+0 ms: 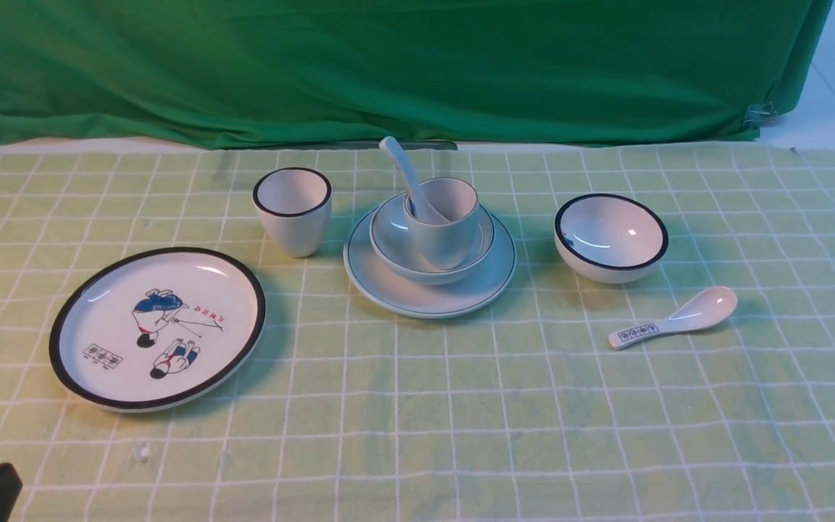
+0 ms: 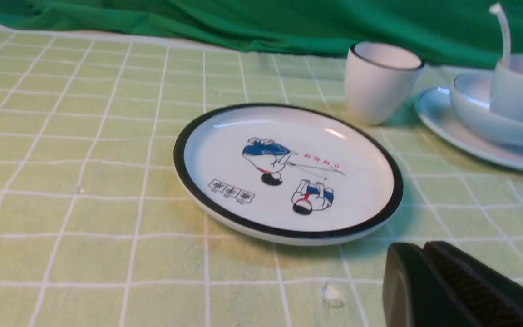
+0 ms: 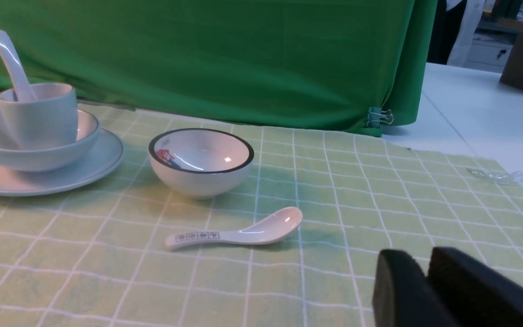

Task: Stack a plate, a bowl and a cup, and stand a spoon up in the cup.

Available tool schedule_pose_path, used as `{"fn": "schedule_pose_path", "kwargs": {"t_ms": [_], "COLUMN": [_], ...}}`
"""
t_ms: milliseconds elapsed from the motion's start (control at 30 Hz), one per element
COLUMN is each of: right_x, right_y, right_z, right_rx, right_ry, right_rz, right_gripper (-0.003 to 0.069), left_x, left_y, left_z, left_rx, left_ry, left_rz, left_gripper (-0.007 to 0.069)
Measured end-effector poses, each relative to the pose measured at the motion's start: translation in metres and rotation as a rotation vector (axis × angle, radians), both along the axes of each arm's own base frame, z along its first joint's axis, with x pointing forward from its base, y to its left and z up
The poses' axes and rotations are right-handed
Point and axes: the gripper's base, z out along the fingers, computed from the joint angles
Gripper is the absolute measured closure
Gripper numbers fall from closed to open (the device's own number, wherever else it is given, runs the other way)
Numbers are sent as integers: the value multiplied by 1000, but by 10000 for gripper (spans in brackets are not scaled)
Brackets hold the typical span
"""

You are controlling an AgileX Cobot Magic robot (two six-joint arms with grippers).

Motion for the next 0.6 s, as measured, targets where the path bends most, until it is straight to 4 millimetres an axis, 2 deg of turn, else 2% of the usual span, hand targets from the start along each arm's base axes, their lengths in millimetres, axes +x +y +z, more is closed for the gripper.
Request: {"fn": "schedule_pose_path", "kwargs": {"t_ms": [600], "right_x": [0], "right_y": [0], "right_z": [0], "right_rx": [0], "right_ry": [0], "right_rz": [0], "right_gripper": [493], "left_x": [-1], "left_y": [0], "left_z": [2], "left_rx": [65], "left_ry": [-33], "left_rz": [-8], "left_gripper": [608]}}
